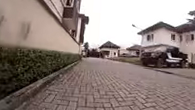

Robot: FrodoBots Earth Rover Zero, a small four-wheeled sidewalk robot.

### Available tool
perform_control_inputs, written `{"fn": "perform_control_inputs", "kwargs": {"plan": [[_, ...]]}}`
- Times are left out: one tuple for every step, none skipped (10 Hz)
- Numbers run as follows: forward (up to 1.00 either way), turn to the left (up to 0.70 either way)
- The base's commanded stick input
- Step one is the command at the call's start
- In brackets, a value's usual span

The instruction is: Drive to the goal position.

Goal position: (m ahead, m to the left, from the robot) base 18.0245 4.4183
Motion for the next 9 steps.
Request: {"fn": "perform_control_inputs", "kwargs": {"plan": [[0.70, 0.00], [0.70, 0.00], [0.70, 0.00], [0.70, 0.00], [0.70, 0.00], [0.70, 0.00], [0.70, 0.00], [0.70, 0.00], [0.70, 0.00]]}}
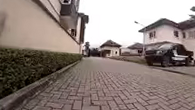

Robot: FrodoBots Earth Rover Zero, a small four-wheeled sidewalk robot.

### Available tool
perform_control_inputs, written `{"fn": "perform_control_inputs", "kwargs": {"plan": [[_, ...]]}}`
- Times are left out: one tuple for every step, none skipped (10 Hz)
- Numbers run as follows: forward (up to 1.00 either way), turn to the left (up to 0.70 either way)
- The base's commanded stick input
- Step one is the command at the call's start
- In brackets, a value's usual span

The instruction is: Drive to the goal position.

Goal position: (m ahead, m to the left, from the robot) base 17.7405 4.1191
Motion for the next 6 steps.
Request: {"fn": "perform_control_inputs", "kwargs": {"plan": [[0.70, 0.00], [0.70, 0.00], [0.70, 0.00], [0.70, 0.00], [0.70, 0.00], [0.70, 0.00]]}}
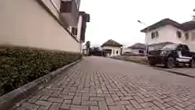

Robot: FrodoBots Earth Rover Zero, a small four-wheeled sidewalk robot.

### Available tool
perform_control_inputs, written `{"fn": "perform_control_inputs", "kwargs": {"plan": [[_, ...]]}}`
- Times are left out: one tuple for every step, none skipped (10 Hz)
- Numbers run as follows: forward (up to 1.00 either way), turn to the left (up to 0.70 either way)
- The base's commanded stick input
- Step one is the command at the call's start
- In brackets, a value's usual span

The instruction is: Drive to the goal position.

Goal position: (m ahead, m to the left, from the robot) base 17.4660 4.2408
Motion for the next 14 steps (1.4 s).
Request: {"fn": "perform_control_inputs", "kwargs": {"plan": [[0.70, 0.00], [0.70, 0.00], [0.70, 0.00], [0.70, 0.00], [0.70, 0.00], [0.70, 0.00], [0.70, 0.00], [0.70, 0.00], [0.70, 0.00], [0.70, 0.00], [0.70, 0.00], [0.70, 0.00], [0.70, 0.00], [0.70, 0.00]]}}
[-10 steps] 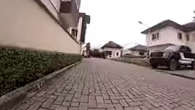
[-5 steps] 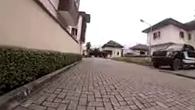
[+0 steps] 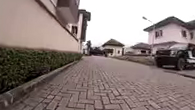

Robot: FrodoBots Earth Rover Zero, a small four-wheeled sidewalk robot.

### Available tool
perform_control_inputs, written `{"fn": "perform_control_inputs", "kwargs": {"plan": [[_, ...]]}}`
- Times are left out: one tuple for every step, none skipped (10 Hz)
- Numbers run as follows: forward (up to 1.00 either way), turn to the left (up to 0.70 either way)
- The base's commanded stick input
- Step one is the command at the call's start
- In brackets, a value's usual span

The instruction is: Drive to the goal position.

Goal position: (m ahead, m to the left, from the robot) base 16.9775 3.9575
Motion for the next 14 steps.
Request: {"fn": "perform_control_inputs", "kwargs": {"plan": [[0.70, 0.00], [0.70, 0.00], [0.70, 0.00], [0.70, 0.00], [0.70, 0.00], [0.70, 0.00], [0.70, 0.00], [0.70, 0.00], [0.70, 0.00], [0.70, 0.00], [0.70, 0.00], [0.70, 0.00], [0.70, 0.00], [0.70, 0.00]]}}
